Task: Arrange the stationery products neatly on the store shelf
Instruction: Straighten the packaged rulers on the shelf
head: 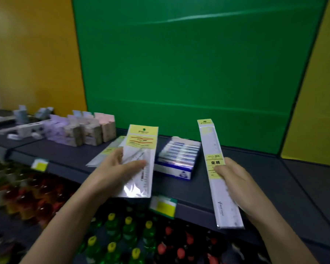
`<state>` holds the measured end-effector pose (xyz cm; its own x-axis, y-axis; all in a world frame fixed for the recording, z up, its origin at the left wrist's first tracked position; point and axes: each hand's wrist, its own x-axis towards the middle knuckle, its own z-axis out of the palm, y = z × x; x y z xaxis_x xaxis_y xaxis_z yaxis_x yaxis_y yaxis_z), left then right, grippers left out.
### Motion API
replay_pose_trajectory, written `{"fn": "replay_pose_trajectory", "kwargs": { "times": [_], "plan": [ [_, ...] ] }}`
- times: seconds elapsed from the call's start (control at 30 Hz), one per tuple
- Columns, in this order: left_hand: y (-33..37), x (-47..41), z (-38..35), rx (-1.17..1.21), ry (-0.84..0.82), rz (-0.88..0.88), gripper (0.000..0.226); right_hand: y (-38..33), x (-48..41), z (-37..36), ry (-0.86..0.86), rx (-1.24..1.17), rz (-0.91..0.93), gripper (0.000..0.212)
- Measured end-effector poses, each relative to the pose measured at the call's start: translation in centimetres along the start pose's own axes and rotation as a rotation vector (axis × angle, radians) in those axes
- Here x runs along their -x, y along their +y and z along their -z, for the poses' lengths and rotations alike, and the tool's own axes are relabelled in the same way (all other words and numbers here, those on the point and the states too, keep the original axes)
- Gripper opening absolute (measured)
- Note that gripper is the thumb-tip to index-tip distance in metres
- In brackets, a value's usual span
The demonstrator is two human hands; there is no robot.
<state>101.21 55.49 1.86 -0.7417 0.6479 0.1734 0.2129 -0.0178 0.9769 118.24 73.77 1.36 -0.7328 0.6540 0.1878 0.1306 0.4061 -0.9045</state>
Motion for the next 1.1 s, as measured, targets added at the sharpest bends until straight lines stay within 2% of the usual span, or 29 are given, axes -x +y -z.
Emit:
{"fn": "replay_pose_trajectory", "kwargs": {
  "times": [0.2, 0.3, 0.47, 0.63, 0.87, 1.1],
  "plan": [
    [-2.3, 1.6, 13.6, 0.070, 0.241, 0.058, 0.028, -5.0, -1.1, -11.3, -0.199, -0.095, 0.052, 0.019],
    [-3.0, 2.8, 20.1, 0.011, 0.302, 0.088, 0.022, -7.3, -1.7, -18.2, -0.300, -0.136, 0.080, 0.017],
    [-5.0, 4.3, 30.4, -0.107, 0.391, 0.144, 0.031, -10.5, -2.8, -29.6, -0.413, -0.215, 0.126, 0.016],
    [-6.3, 4.5, 38.6, -0.095, 0.494, 0.151, 0.036, -14.1, -4.4, -38.5, -0.482, -0.237, 0.140, 0.016],
    [-8.4, 2.1, 48.1, -0.023, 0.581, 0.127, 0.040, -17.8, -8.5, -48.8, -0.499, -0.215, 0.173, 0.014],
    [-10.6, -4.1, 57.7, -0.108, 0.614, 0.093, 0.034, -20.2, -14.8, -58.4, -0.340, -0.082, 0.303, 0.017]
  ]
}}
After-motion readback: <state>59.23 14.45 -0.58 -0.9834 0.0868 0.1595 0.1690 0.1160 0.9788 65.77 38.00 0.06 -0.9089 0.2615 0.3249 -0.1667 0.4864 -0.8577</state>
